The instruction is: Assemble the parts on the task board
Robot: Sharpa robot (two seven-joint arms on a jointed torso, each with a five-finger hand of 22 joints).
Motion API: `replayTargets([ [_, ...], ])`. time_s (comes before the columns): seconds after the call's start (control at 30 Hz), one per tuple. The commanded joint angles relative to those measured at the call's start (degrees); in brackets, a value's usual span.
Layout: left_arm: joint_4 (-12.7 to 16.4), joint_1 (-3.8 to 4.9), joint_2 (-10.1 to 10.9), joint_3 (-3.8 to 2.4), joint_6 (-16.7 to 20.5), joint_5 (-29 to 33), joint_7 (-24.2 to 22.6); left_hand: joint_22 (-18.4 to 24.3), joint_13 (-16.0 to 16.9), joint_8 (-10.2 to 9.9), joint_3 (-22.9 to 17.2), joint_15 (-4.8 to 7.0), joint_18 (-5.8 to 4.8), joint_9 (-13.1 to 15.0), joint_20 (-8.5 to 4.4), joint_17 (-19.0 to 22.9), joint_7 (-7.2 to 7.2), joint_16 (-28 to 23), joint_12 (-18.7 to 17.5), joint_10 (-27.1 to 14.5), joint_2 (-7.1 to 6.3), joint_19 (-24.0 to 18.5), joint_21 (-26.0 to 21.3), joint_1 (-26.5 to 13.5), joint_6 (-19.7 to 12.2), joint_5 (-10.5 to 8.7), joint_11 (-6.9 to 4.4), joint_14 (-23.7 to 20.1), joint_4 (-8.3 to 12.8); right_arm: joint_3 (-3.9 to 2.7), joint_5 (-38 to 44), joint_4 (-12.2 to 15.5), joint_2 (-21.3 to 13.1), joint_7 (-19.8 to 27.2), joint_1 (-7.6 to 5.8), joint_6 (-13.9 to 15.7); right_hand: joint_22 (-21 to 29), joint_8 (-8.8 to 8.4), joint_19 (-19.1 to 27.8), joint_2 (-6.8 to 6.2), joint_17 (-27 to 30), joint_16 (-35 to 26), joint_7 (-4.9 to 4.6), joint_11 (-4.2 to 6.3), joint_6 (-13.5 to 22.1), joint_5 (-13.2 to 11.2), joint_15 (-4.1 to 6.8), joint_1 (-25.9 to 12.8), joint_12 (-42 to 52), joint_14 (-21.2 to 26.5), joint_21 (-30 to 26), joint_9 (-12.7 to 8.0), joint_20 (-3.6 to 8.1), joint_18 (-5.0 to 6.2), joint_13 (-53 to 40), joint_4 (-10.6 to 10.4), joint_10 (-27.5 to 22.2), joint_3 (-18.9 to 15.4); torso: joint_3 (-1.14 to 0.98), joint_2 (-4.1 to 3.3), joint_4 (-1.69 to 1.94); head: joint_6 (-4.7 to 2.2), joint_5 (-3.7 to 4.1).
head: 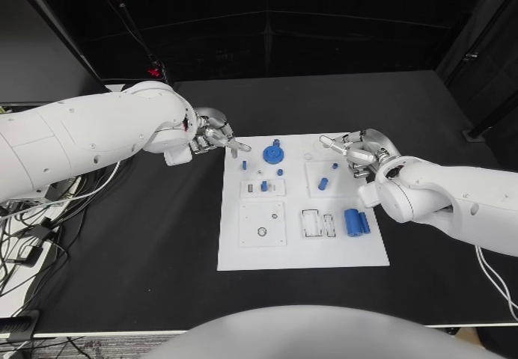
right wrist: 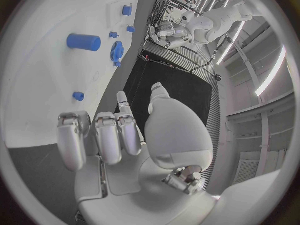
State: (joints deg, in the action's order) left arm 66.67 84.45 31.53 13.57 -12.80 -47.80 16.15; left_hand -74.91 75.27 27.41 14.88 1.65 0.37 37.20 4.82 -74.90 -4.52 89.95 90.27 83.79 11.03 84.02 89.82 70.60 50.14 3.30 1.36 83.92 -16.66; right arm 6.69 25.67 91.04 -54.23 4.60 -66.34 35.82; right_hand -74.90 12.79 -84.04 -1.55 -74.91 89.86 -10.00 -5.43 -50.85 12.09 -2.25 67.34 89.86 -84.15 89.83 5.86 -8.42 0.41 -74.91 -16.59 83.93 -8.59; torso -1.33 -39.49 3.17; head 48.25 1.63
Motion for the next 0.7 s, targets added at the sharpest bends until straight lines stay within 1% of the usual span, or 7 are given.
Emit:
replayTargets([
  [0.03, -2.7, 0.13, -1.1, -0.05, -4.2, 1.5, -2.9, -15.1, 14.7, 0.8, 1.4, 0.26, -0.37, 0.4, 0.15, -15.1, 0.62, 0.0, -0.3, 6.2, 0.7, 6.0, 0.2, -0.2, 2.3, -0.6, -0.77, 6.1, 0.0, -0.02, 0.0, 0.3, 0.0, 0.2, -0.08, -0.2, -15.0, 0.4, -5.7, 0.49, -15.1, 0.1, 0.06, -0.34, 0.4, 0.1, -0.17, -0.1, 0.1, -5.9, -0.1, 0.1, -0.28, -0.32, -15.1, 0.0, 6.1, -0.4, 0.05, -0.06, -0.11, -0.59, -0.29],
  [0.13, -5.3, 0.02, -2.5, -0.05, -4.0, 2.0, -3.1, -15.1, 14.7, 1.6, 2.4, 0.73, -0.37, 1.1, -0.27, -15.1, 1.17, 0.0, -0.3, 6.2, 0.51, 6.0, 0.2, -0.3, 3.6, -0.63, -1.31, 6.1, 0.0, -0.02, 0.0, 0.3, 0.0, 0.2, -0.08, -0.1, -15.0, 0.4, -5.7, 0.49, -15.1, 0.1, 0.06, -0.34, 0.4, 0.1, -0.17, -0.1, 0.1, -5.9, -0.1, 0.1, -0.28, -0.32, -15.1, 0.0, 6.1, -0.4, 0.02, -0.05, 0.01, -0.96, -0.24],
  [0.17, -5.5, 0.01, -2.6, -0.05, -4.0, 2.0, -3.1, -15.1, 14.7, 1.7, 2.5, 0.77, -0.37, 1.1, -0.31, -15.1, 1.22, 0.0, -0.3, 6.2, 0.55, 6.0, 0.2, -0.4, 3.7, -0.63, -1.35, 6.1, 0.0, -0.02, 0.0, 0.3, 0.0, 0.2, -0.08, -0.1, -15.0, 0.4, -5.7, 0.49, -15.1, 0.1, 0.06, -0.34, 0.4, 0.1, -0.17, -0.1, 0.1, -5.9, -0.1, 0.1, -0.28, -0.32, -15.1, 0.0, 6.1, -0.4, 0.02, -0.05, 0.01, -0.96, -0.24],
  [0.27, -7.9, -0.17, -3.9, -0.05, -3.8, 1.8, -2.9, -15.1, 14.7, 2.5, 4.0, 1.22, -0.37, 1.9, -0.73, -15.1, 1.75, 0.0, -0.3, 6.2, 0.91, 6.0, 0.2, -2.1, 5.1, -0.63, -1.85, 6.1, -0.1, -0.02, 0.0, 0.4, 0.0, 0.2, -0.08, -0.1, -15.0, 0.4, -5.7, 0.49, -15.1, 0.1, 0.06, -0.34, 0.4, 0.1, -0.17, -0.1, 0.1, -5.9, -0.1, 0.1, -0.28, -0.32, -15.1, 0.0, 6.1, -0.4, 0.03, -0.07, -0.03, -1.29, -0.29],
  [0.43, -10.9, -0.57, -5.9, -0.05, -4.5, 0.6, -2.2, -15.1, 14.7, 3.0, 6.5, 1.94, -0.37, 2.7, -1.35, -15.1, 2.54, 0.0, -0.3, 6.2, 0.8, 6.0, 0.2, -4.6, 7.2, -0.62, -2.61, 6.1, 0.0, -0.02, 0.0, 0.4, 0.1, 0.2, -0.08, -0.1, -15.0, 0.4, -5.7, 0.49, -15.1, 0.1, 0.06, -0.34, 0.4, 0.1, -0.17, -0.1, 0.1, -5.9, -0.1, 0.1, -0.28, -0.32, -15.1, 0.0, 6.1, -0.4, 0.03, -0.06, 0.01, -1.85, -0.32],
  [0.57, -13.0, -1.06, -7.4, -0.05, -4.4, 0.3, -1.6, -15.1, 14.7, 0.5, 7.2, 2.38, -0.37, 1.1, -1.85, -15.1, 2.95, 0.0, -0.3, 6.2, 1.87, 6.0, 0.2, -3.9, 9.4, -0.57, -2.99, 6.1, 0.2, -0.02, 0.0, 0.4, 0.1, 0.2, -0.08, -0.2, -15.0, 0.4, -5.7, 0.49, -15.1, 0.1, 0.06, -0.34, 0.4, 0.1, -0.17, -0.1, 0.1, -5.9, -0.1, 0.1, -0.28, -0.32, -15.1, 0.0, 6.1, -0.4, 0.02, -0.06, 0.04, -2.11, -0.23],
  [0.7, -14.1, -1.47, -8.2, -0.05, -4.8, 0.1, -0.8, -15.1, 14.7, -2.2, 6.8, 2.5, -0.37, -0.8, -2.01, -15.1, 3.2, 0.0, -0.3, 6.2, 3.59, 6.0, 0.2, -2.3, 11.9, -0.47, -3.25, 6.1, 0.2, -0.02, 0.0, 0.4, 0.2, 0.2, -0.08, -0.1, -15.0, 0.4, -5.7, 0.49, -15.1, 0.1, 0.06, -0.34, 0.4, 0.1, -0.17, -0.1, 0.1, -5.9, -0.1, 0.1, -0.28, -0.32, -15.1, 0.0, 6.1, -0.4, 0.04, -0.07, -0.02, -2.24, -0.16],
])
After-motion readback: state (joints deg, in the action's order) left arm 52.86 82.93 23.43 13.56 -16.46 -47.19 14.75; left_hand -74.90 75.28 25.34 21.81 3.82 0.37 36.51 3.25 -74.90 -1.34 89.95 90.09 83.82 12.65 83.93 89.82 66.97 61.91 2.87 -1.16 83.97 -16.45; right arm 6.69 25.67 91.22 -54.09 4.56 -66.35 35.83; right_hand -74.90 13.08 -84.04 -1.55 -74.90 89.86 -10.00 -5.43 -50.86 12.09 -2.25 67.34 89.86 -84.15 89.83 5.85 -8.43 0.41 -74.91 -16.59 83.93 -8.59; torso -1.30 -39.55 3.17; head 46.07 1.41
